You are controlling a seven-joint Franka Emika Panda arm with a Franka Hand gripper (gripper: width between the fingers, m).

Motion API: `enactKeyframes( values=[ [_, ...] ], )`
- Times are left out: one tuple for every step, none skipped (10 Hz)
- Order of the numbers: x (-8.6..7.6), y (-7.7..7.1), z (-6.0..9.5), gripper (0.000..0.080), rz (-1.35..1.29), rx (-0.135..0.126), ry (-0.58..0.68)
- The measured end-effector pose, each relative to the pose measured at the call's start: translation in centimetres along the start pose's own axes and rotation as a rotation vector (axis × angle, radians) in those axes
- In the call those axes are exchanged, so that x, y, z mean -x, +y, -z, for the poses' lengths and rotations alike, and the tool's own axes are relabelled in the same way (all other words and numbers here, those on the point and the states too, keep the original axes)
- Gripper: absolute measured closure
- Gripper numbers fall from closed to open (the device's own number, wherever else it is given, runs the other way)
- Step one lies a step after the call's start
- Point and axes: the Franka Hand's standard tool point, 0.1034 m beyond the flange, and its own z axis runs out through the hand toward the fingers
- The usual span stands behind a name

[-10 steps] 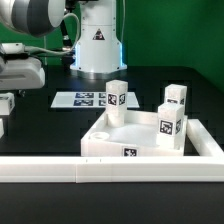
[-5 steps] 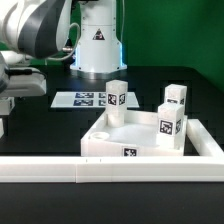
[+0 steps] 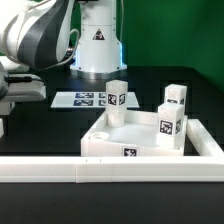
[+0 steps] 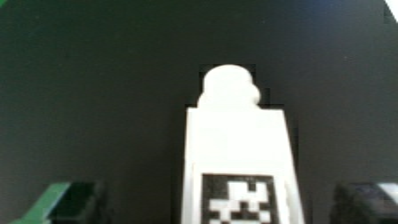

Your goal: Assemble square table

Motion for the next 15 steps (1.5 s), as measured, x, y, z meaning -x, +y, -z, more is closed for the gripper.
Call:
enactKeyframes(
  values=[
    [0.0,0.0,-0.1,0.0343,-0.001,-0.001,-0.002],
    [0.0,0.0,-0.1,0.0484,-0.001,-0.001,-0.003],
    [0.0,0.0,-0.1,0.0484,-0.001,-0.001,-0.003],
    [0.0,0.0,-0.1,0.0514,-0.001,-0.001,-0.003],
    [0.0,0.0,-0.1,0.0514,-0.001,-0.001,-0.003],
    [0.0,0.0,-0.1,0.0514,-0.001,-0.001,-0.003],
    [0.0,0.0,-0.1,0.0514,0.0,-0.001,-0.003],
    [0.3,-0.4,0.2,0.0514,-0.001,-0.007,-0.012],
    [0.9,-1.4,1.8,0.0514,0.003,-0.011,-0.023],
    [1.6,-2.6,3.6,0.0512,-0.004,-0.007,-0.022],
    [2.2,-3.7,5.3,0.0512,-0.013,-0.001,-0.012],
    [2.6,-4.5,6.3,0.0512,-0.03,0.005,-0.005],
    [2.9,-5.4,7.5,0.0512,-0.036,0.017,0.008],
    [3.0,-6.1,8.1,0.0512,-0.033,0.029,0.024],
    [2.8,-5.9,8.0,0.0512,-0.028,0.032,0.036]
  ],
)
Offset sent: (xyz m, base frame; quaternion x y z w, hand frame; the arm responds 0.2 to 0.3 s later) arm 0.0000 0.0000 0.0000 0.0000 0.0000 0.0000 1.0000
